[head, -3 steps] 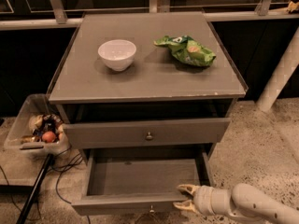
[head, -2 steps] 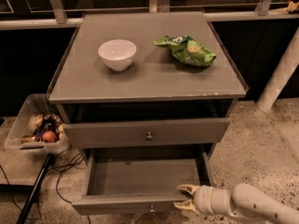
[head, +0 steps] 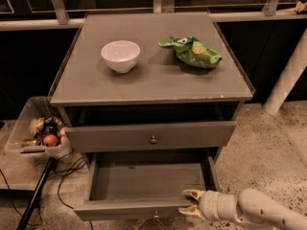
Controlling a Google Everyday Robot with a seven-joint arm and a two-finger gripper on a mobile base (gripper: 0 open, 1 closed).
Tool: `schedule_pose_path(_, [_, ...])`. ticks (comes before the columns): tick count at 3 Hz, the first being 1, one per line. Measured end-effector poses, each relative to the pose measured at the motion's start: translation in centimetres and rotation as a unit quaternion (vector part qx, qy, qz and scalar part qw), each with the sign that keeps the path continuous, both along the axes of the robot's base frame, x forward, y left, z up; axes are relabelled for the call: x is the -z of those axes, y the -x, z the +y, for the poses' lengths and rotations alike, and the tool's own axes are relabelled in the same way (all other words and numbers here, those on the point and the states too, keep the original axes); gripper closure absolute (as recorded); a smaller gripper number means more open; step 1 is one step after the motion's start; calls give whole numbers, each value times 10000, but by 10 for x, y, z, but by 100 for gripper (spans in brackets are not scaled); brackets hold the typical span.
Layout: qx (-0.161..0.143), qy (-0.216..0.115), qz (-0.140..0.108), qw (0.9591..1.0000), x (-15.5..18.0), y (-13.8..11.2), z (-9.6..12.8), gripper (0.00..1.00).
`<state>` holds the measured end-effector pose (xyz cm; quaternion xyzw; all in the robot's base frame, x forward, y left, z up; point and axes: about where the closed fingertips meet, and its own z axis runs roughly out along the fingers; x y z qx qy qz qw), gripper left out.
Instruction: Open middle drawer
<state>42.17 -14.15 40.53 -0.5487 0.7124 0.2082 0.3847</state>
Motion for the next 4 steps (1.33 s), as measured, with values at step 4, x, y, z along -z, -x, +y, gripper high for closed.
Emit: schedule_pose_path(4, [-1,-1,0,10000,0,0,0,0])
